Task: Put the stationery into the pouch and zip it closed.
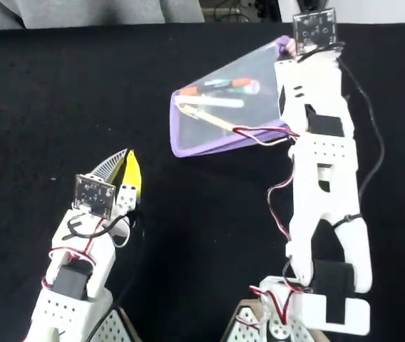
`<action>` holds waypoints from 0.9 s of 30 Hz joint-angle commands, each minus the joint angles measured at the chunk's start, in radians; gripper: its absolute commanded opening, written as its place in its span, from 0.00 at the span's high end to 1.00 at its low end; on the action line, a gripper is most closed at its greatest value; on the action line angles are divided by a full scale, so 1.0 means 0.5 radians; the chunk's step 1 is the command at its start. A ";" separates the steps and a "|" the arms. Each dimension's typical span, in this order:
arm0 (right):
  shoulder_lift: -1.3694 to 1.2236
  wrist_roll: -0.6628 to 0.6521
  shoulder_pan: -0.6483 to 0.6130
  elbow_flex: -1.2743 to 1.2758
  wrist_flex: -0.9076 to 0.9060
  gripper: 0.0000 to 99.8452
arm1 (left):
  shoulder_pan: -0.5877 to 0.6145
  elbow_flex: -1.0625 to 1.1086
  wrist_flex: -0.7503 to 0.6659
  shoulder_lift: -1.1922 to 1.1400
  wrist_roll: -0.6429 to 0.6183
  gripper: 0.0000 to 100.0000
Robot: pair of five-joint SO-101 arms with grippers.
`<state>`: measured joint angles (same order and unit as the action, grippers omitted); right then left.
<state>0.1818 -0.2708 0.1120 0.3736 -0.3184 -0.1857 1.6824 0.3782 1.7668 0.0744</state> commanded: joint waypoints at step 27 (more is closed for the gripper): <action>-0.032 -0.325 -0.457 0.566 -0.209 0.78 | 0.005 0.041 -0.003 0.009 0.009 0.97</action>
<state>0.0867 -0.4242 -0.0982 0.6651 -0.4043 -0.1857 1.6824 0.3782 1.7668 0.0744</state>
